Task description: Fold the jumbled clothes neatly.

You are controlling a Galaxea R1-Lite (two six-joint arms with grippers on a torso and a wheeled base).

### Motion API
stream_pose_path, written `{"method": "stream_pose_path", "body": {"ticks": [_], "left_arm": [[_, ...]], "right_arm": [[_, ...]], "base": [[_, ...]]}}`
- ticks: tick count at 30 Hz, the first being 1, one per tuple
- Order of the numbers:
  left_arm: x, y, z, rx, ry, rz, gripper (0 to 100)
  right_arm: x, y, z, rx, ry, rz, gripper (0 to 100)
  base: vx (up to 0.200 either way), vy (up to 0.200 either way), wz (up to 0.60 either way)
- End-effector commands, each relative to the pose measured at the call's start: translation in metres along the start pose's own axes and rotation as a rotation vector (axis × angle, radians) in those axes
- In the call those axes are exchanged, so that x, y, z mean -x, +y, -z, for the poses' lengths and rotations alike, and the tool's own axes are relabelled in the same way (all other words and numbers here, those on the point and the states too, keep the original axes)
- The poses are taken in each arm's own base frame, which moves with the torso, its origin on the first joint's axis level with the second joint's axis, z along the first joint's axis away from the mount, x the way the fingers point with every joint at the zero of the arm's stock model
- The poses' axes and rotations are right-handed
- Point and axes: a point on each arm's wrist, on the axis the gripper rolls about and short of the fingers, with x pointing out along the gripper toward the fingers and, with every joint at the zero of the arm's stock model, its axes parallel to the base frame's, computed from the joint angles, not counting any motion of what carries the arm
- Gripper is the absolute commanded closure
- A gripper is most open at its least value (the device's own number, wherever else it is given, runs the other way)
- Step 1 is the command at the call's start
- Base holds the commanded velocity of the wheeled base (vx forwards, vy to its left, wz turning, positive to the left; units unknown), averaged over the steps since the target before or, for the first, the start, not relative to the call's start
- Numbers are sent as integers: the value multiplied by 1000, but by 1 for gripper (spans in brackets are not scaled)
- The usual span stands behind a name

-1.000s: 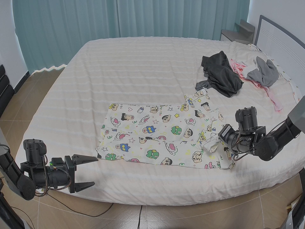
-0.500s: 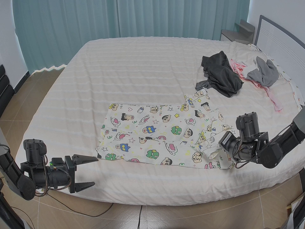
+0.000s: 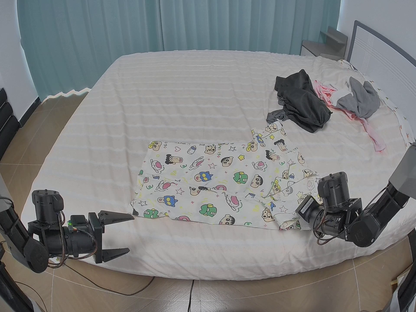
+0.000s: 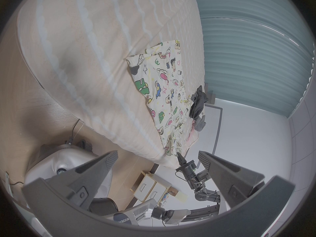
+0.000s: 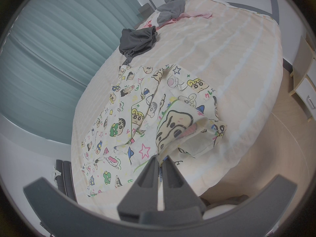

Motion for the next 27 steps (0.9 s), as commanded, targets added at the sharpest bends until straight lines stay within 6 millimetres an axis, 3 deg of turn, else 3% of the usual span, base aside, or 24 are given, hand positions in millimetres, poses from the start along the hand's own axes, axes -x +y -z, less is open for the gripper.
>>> {"method": "stream_pose_path", "body": {"ticks": [1, 6, 7, 10, 15, 22, 27], "left_arm": [[0, 0, 0, 0, -1, 1, 0], [0, 0, 0, 0, -1, 1, 0], [0, 0, 0, 0, -1, 1, 0], [0, 0, 0, 0, -1, 1, 0], [0, 0, 0, 0, -1, 1, 0], [0, 0, 0, 0, -1, 1, 0], [0, 0, 0, 0, -1, 1, 0]], "right_arm": [[-12, -17, 12, 5, 26, 32, 100], [-17, -27, 18, 9, 37, 53, 100], [-16, -27, 18, 8, 36, 51, 0], [-14, -27, 19, 11, 39, 50, 0], [7, -23, 13, 9, 16, 3, 0], [43, 2, -11, -1, -61, -151, 0], [46, 19, -22, 17, -45, -232, 0]], "base": [[0, 0, 0], [0, 0, 0], [0, 0, 0], [0, 0, 0], [0, 0, 0], [0, 0, 0], [0, 0, 0]]}}
